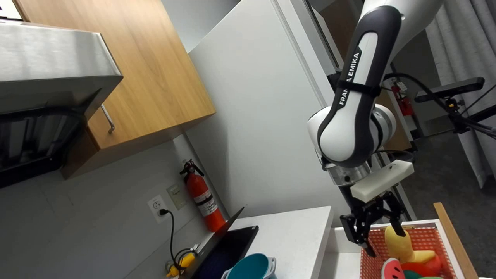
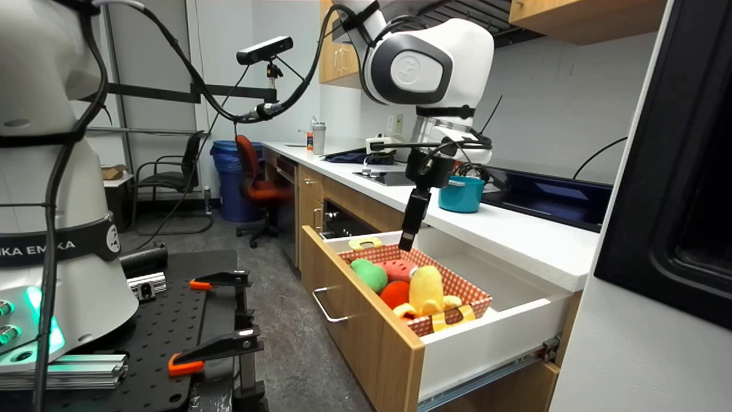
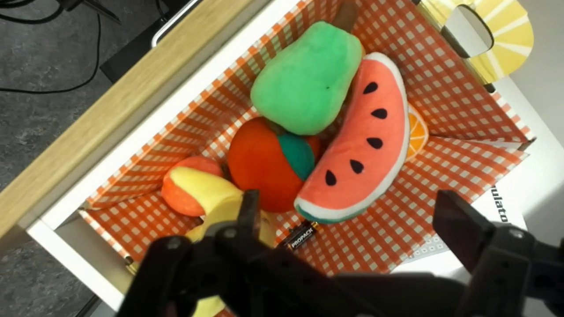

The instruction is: Place the watermelon and banana inside the blue pot, close the drawer

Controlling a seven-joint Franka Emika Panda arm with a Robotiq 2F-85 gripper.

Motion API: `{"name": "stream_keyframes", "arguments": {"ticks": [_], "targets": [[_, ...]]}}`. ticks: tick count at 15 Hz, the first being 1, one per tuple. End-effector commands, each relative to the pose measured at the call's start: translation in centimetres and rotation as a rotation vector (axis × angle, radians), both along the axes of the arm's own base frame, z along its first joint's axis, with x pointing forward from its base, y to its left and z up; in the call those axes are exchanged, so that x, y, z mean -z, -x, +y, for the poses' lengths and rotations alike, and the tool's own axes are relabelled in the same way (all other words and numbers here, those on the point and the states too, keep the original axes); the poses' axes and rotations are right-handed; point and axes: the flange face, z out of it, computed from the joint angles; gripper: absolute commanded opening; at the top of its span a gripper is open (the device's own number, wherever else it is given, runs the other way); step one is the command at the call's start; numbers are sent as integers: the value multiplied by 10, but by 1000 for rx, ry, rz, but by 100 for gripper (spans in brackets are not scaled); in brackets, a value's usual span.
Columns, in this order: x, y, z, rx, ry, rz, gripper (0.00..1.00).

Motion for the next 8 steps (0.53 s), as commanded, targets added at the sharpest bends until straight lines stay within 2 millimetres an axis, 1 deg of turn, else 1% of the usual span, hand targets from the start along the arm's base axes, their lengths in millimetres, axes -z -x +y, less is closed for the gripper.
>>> {"name": "stream_keyframes", "arguments": {"ticks": [1,8], "targets": [[14,-17,-3,38,-8,5,100],[44,-29,1,27,-6,51,100]]}}
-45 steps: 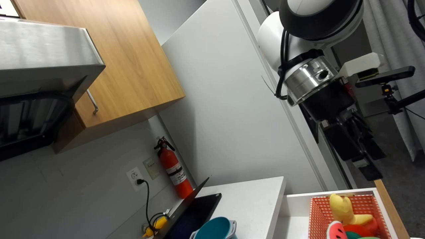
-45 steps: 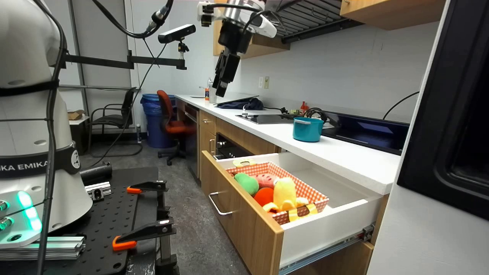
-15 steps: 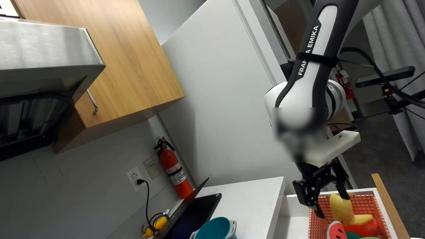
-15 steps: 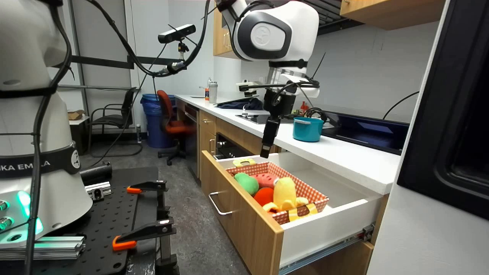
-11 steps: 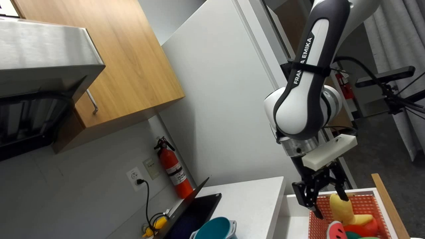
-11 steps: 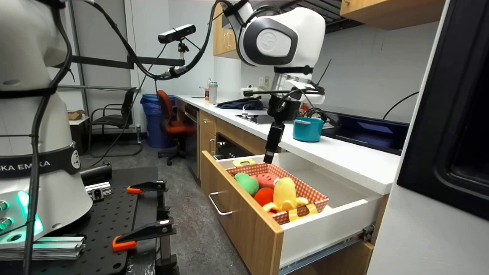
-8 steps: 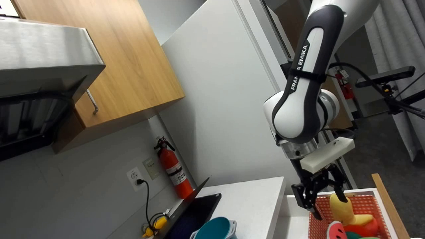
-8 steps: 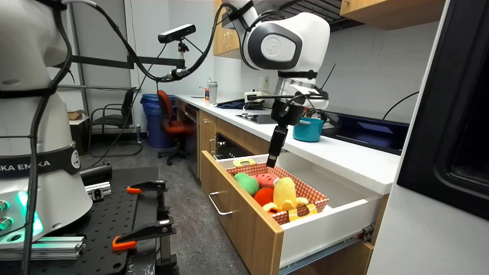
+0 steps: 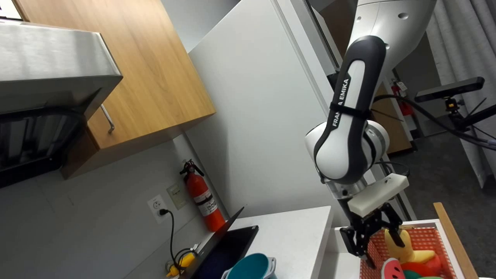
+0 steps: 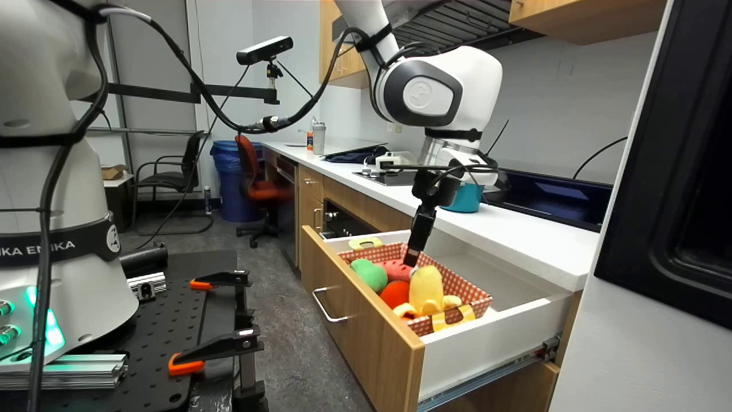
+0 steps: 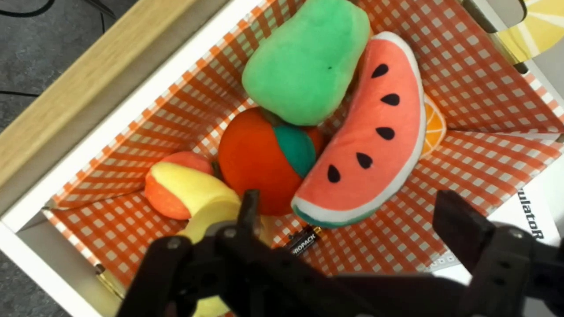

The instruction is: Place the watermelon and banana inside the blue pot, close the drawer

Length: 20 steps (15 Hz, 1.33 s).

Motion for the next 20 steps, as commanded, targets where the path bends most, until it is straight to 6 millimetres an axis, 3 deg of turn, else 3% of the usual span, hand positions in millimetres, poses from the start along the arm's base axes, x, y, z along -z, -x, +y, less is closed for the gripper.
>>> {"name": "stream_keyframes", "arguments": {"ticks": [1,7,9,13,18,20], "targets": [[17,-13,3,25,-6,22,100],[43,-12,12,2,1,74,100],[48,-11,13,-4,3,85,74],[47,-14,9,-5,0,81,42],[43,-16,8,-12,7,72,7],[41,-15,8,-14,15,70,0]]}}
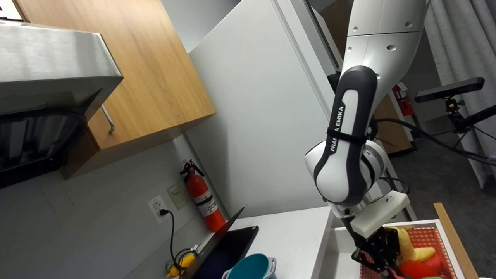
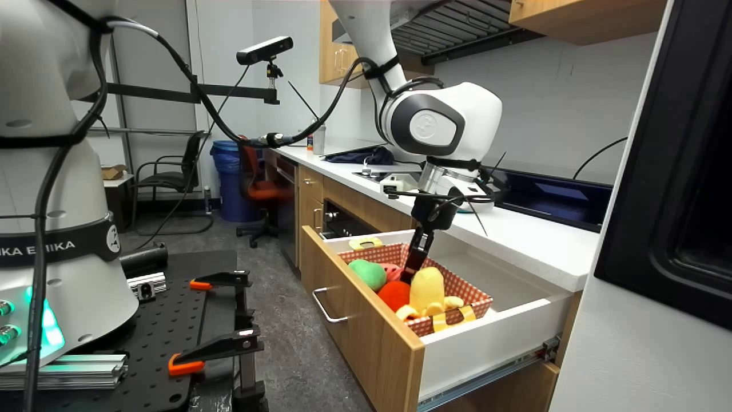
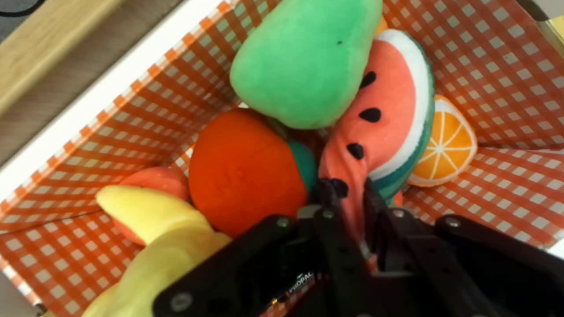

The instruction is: Place the watermelon and banana inside the blue pot, close the drawer

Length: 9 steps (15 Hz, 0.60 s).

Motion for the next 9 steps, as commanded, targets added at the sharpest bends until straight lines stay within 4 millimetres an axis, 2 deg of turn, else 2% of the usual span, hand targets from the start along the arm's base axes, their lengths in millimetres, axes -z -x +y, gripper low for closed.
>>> {"name": "stream_keyframes", "arguments": {"ticks": [1,4,9], "targets": [[-3,-4,-1,4,12,13,2],[-14,4,4,-11,14,11,2],[-46,17,18,-52,15,-15,3]]}}
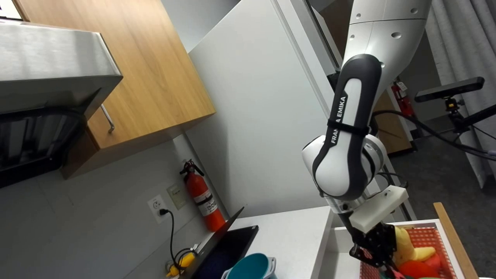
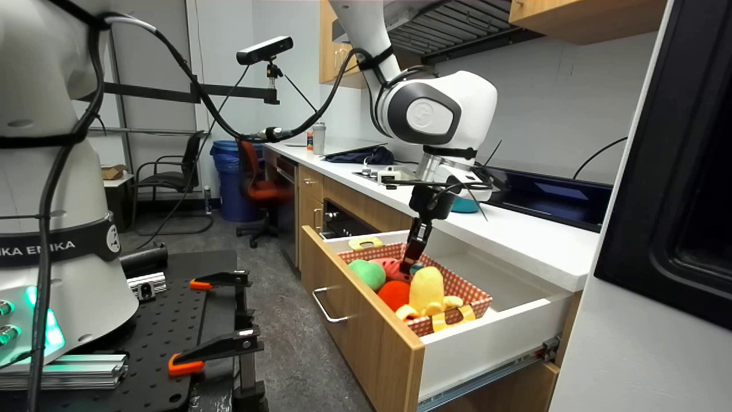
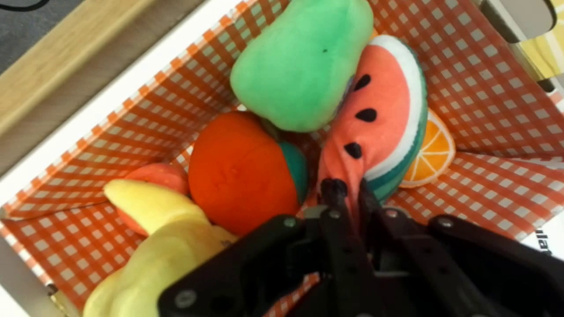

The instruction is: Place the watermelon and banana inside the blue pot, close the drawer

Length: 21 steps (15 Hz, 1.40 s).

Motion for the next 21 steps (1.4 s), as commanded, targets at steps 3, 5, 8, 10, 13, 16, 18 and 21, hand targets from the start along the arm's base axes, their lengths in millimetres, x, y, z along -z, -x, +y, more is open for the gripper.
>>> {"name": "stream_keyframes", "arguments": {"ticks": [3,5,8,10,13,16,18,21], "targets": [[-53,18,19,-50,18,-27,3],[-70,19,25,-75,30,-48,3],[-95,20,36,-133,71,-85,3],[-110,16,46,-176,108,-120,3],[-130,9,62,-231,157,-166,3],[-148,0,81,-294,222,-216,3],[-159,-7,93,-335,266,-250,3],[-176,-22,110,-403,350,-322,3]]}}
